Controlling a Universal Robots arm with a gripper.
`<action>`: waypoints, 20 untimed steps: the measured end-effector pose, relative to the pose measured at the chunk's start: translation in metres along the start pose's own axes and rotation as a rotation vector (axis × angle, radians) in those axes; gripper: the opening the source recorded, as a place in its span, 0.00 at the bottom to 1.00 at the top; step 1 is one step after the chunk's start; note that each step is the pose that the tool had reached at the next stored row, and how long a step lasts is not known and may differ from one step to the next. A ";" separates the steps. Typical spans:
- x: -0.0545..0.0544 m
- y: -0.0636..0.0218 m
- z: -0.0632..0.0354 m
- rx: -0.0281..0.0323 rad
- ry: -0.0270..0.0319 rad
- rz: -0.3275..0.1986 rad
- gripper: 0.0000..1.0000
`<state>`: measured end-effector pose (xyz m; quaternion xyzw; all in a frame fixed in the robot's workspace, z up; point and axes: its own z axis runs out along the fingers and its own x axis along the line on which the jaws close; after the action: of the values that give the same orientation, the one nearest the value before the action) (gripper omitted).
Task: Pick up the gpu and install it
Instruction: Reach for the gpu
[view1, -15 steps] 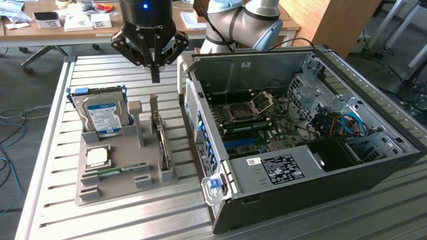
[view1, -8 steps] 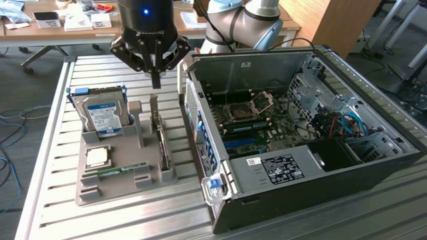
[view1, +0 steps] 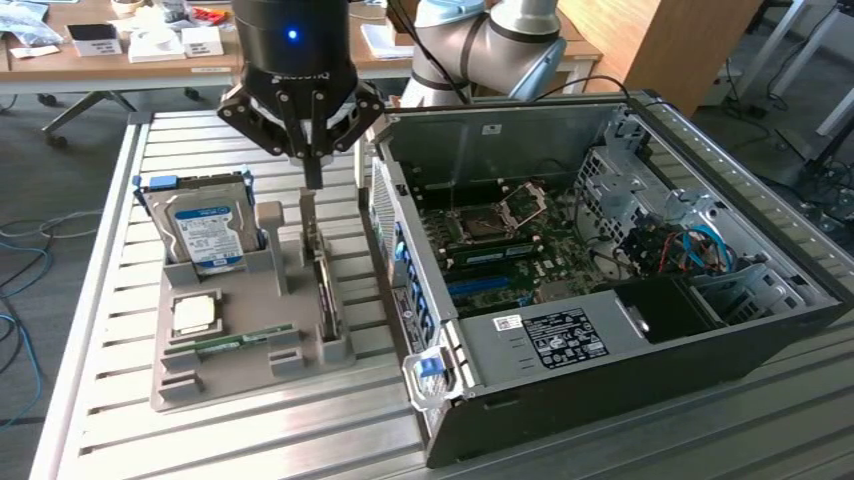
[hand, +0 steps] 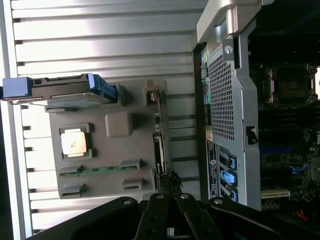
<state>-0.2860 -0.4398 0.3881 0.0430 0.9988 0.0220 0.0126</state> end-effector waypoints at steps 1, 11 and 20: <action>0.000 -0.0018 -0.0001 0.0000 0.0000 0.000 0.11; 0.000 -0.0097 -0.0003 0.0020 -0.0002 0.000 0.11; 0.003 -0.0105 -0.0003 0.0028 -0.0002 0.000 0.11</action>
<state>-0.2898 -0.4500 0.3879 0.0431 0.9988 0.0206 0.0126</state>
